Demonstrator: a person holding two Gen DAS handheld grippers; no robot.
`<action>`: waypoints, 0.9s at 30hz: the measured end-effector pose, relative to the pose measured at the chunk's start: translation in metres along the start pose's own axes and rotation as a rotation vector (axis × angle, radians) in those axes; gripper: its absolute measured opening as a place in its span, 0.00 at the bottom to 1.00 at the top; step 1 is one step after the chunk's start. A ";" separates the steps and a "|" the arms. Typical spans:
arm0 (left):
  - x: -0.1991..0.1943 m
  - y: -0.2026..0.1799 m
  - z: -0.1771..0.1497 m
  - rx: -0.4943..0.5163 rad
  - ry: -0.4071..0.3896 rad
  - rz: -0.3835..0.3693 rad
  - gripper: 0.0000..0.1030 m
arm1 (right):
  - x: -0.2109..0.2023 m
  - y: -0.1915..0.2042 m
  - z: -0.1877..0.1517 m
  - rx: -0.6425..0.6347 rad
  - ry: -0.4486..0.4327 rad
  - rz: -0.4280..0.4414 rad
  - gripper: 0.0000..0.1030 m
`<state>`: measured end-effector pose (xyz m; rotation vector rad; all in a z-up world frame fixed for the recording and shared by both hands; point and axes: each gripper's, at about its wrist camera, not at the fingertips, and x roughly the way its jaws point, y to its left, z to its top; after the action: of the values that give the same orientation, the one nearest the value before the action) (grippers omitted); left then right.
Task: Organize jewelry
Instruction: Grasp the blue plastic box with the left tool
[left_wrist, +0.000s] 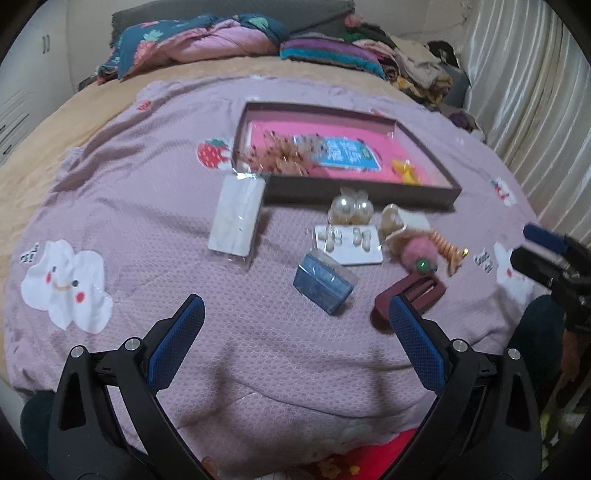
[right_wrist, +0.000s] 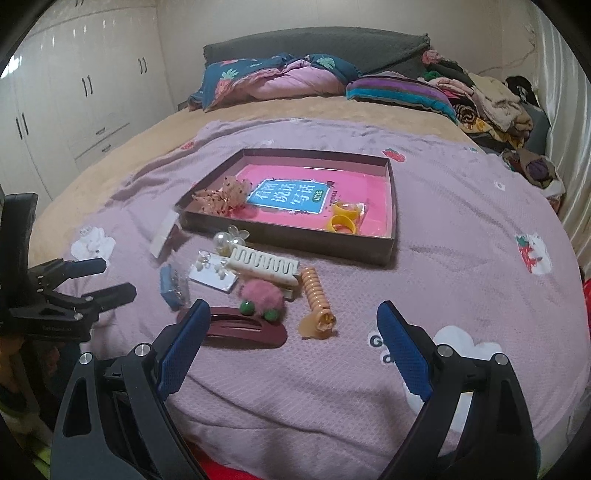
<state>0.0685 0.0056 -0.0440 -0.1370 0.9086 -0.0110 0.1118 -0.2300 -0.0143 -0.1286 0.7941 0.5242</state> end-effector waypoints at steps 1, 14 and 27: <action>0.006 0.000 -0.001 0.003 0.014 0.004 0.91 | 0.004 0.000 0.000 -0.006 0.009 0.000 0.88; 0.055 -0.006 0.008 0.016 0.094 -0.069 0.74 | 0.049 -0.007 0.008 -0.028 0.099 0.034 0.88; 0.064 0.004 0.015 -0.025 0.118 -0.137 0.39 | 0.103 0.021 0.030 -0.171 0.168 0.047 0.87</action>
<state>0.1200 0.0065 -0.0855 -0.2229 1.0155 -0.1360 0.1809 -0.1619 -0.0647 -0.3157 0.9176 0.6319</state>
